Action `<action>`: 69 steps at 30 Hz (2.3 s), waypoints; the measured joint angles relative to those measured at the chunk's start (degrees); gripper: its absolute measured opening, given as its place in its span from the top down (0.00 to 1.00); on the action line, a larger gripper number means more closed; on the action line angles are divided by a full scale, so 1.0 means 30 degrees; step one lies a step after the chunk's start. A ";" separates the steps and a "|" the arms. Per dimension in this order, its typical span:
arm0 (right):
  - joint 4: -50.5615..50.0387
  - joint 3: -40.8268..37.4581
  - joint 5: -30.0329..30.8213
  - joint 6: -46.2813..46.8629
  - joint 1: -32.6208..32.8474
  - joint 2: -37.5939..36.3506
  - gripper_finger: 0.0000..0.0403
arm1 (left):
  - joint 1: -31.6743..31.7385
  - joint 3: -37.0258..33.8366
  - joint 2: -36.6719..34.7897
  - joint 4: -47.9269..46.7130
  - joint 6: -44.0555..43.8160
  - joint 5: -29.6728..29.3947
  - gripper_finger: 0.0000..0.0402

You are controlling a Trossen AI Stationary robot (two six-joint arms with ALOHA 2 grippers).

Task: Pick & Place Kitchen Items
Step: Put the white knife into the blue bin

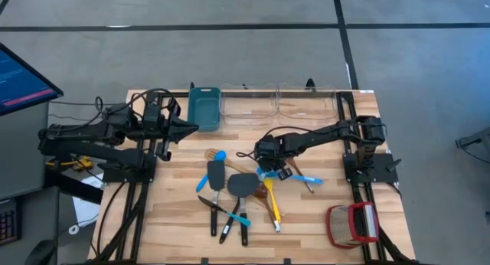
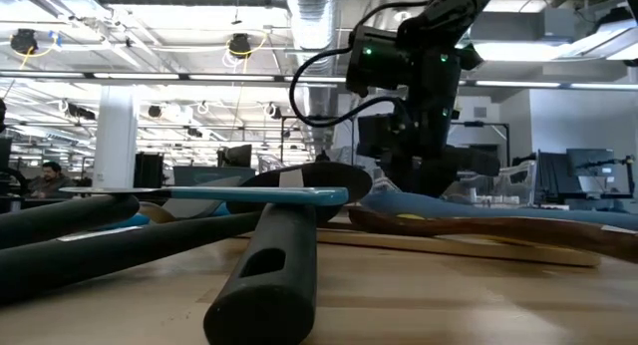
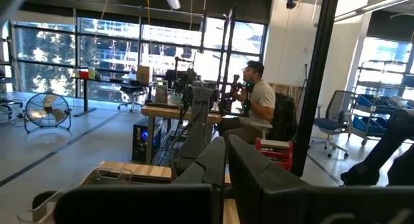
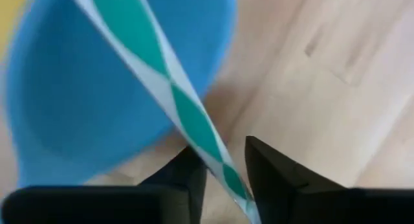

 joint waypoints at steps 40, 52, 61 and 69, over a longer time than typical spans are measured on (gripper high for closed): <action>0.1130 0.9006 -0.0210 0.5018 -0.3839 -0.8027 0.96 | 0.0000 0.0007 -0.0006 0.0887 0.0005 -0.0002 0.98; 0.3796 0.8880 -0.5684 0.8525 -0.3719 -0.8104 0.96 | 0.0000 0.0022 0.0797 0.1654 0.0015 -0.0572 0.98; 0.3335 0.8671 -0.5641 0.8642 -0.3730 -0.7388 0.96 | 0.0000 0.0015 0.2147 0.4409 0.0709 -0.2254 0.98; 0.3980 0.8685 -0.5595 0.8571 -0.3743 -0.7407 0.96 | 0.0877 0.0051 0.4337 0.5916 0.2358 -0.5063 0.95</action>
